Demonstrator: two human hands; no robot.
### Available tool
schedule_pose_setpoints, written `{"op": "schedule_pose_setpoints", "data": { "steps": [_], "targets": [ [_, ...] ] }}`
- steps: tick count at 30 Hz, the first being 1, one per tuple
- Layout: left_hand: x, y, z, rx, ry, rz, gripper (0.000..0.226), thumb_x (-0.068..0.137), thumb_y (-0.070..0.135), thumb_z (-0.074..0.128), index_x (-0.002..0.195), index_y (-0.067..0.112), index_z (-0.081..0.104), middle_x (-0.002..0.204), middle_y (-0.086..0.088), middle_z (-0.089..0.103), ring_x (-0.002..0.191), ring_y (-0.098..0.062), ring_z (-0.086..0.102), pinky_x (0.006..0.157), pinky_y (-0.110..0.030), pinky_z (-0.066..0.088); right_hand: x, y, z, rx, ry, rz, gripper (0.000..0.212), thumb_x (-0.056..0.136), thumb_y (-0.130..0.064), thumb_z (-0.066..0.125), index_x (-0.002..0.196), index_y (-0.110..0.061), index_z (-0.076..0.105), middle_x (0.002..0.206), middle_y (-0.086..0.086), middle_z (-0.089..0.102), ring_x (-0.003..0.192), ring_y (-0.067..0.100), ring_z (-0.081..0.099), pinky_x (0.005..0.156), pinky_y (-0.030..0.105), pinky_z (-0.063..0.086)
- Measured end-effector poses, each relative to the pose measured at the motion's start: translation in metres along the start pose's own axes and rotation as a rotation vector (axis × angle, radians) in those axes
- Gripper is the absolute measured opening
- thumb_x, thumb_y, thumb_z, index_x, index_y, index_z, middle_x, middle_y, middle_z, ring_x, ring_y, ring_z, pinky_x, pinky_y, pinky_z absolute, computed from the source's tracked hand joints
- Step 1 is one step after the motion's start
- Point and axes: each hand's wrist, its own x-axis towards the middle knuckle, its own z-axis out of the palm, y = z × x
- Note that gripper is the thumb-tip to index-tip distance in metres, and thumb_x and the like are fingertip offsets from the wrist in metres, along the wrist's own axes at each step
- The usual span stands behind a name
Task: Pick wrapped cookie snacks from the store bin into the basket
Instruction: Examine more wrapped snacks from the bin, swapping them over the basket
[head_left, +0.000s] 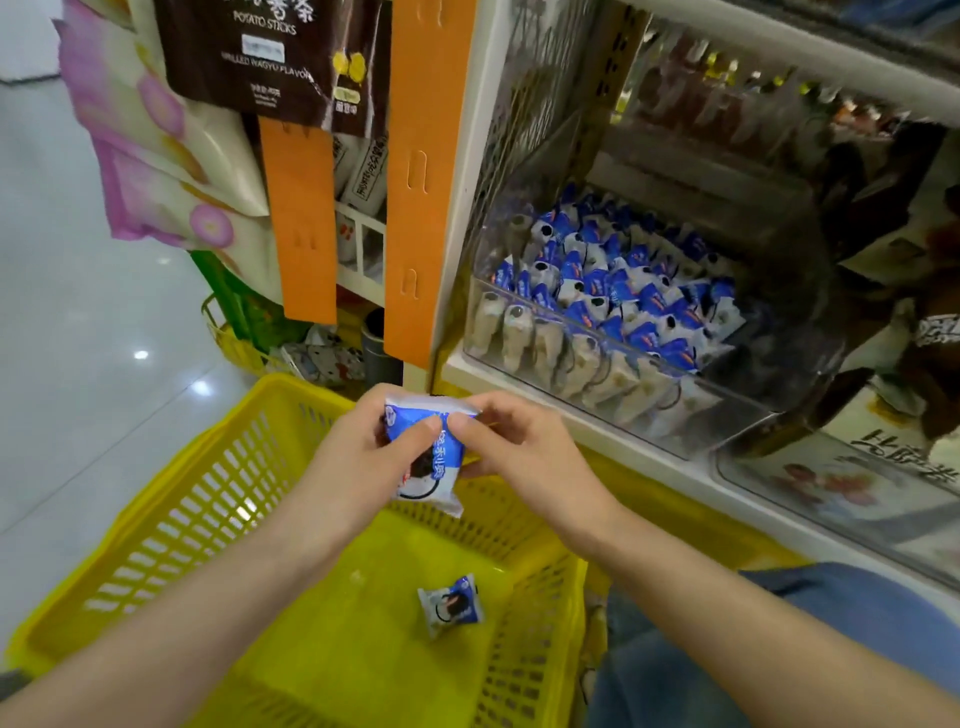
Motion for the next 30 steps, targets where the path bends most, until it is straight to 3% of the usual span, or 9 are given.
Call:
{"op": "schedule_pose_setpoints", "data": {
  "steps": [2,5,10,14,17,19,24,27,30],
  "targets": [
    [0.002,-0.003,-0.001,0.006,0.005,-0.023,0.003,0.09,0.007,0.055,0.092,0.009,0.055,0.071,-0.006,0.061,0.052,-0.001,0.054,0.046,-0.011,0.04,0.004,0.003,0.003,-0.033,0.019,0.002,0.016,0.09,-0.011,0.057,0.081,-0.024,0.061,0.081,0.004,0.063,0.067,0.007,0.06,0.058,0.016,0.051],
    [0.005,-0.007,-0.003,0.061,0.019,-0.022,0.009,0.088,0.006,0.057,0.083,0.013,0.054,0.069,-0.005,0.059,0.054,-0.003,0.055,0.049,-0.014,0.042,0.008,0.006,0.005,-0.101,0.031,-0.004,0.018,0.09,-0.016,0.057,0.076,-0.026,0.061,0.079,0.005,0.064,0.07,0.011,0.059,0.058,0.02,0.05],
    [0.007,-0.012,-0.011,0.067,0.042,-0.049,0.015,0.091,0.014,0.054,0.077,0.011,0.059,0.077,-0.015,0.064,0.07,-0.019,0.061,0.064,-0.033,0.048,0.012,0.011,0.011,-0.245,0.051,-0.049,0.018,0.089,-0.022,0.059,0.072,-0.02,0.059,0.075,0.015,0.065,0.068,0.017,0.054,0.068,0.043,0.048],
    [0.004,-0.014,-0.01,0.003,0.062,-0.114,0.02,0.092,0.011,0.052,0.073,0.013,0.06,0.075,-0.011,0.064,0.069,-0.017,0.061,0.063,-0.029,0.049,0.009,0.009,0.011,-0.482,0.053,-0.232,0.008,0.089,-0.024,0.06,0.084,-0.019,0.063,0.078,-0.006,0.063,0.073,0.004,0.056,0.064,0.023,0.047],
    [0.002,-0.016,-0.009,-0.095,0.049,-0.207,0.023,0.092,0.012,0.053,0.07,0.014,0.061,0.068,-0.005,0.064,0.062,-0.01,0.062,0.055,-0.021,0.049,0.006,0.007,0.008,-0.866,0.053,-0.454,0.012,0.091,-0.026,0.057,0.092,-0.016,0.064,0.086,-0.003,0.062,0.081,0.012,0.058,0.066,0.029,0.048],
    [0.002,-0.014,-0.008,-0.162,0.044,-0.26,0.023,0.092,0.014,0.054,0.07,0.014,0.062,0.066,-0.003,0.066,0.061,-0.009,0.064,0.055,-0.021,0.053,0.005,0.005,0.006,-0.954,0.066,-0.525,0.012,0.09,-0.025,0.058,0.092,-0.016,0.065,0.084,-0.002,0.063,0.08,0.014,0.059,0.063,0.03,0.048],
    [0.004,-0.013,-0.011,-0.067,-0.091,-0.336,0.016,0.086,0.024,0.061,0.1,0.018,0.065,0.089,-0.002,0.074,0.081,-0.016,0.071,0.075,-0.032,0.055,0.006,0.002,0.001,-0.707,0.084,-0.386,0.01,0.091,-0.025,0.057,0.09,-0.018,0.063,0.081,-0.009,0.06,0.064,0.008,0.053,0.059,0.028,0.047],
    [0.002,-0.016,-0.011,0.011,-0.105,-0.354,0.032,0.077,0.018,0.072,0.107,0.016,0.06,0.096,-0.005,0.072,0.076,-0.013,0.07,0.062,-0.024,0.057,0.009,0.003,-0.002,-0.491,0.123,-0.237,0.007,0.092,-0.022,0.055,0.085,-0.022,0.058,0.076,-0.004,0.062,0.057,0.009,0.06,0.05,0.026,0.052],
    [0.003,-0.018,-0.009,-0.05,0.064,-0.283,0.037,0.073,0.01,0.074,0.107,0.009,0.059,0.09,-0.006,0.071,0.06,-0.002,0.065,0.05,-0.014,0.05,0.011,0.004,-0.005,-0.321,0.109,-0.058,0.012,0.094,-0.018,0.051,0.086,-0.026,0.05,0.079,-0.001,0.062,0.054,0.007,0.063,0.048,0.021,0.052]
  ]
}}
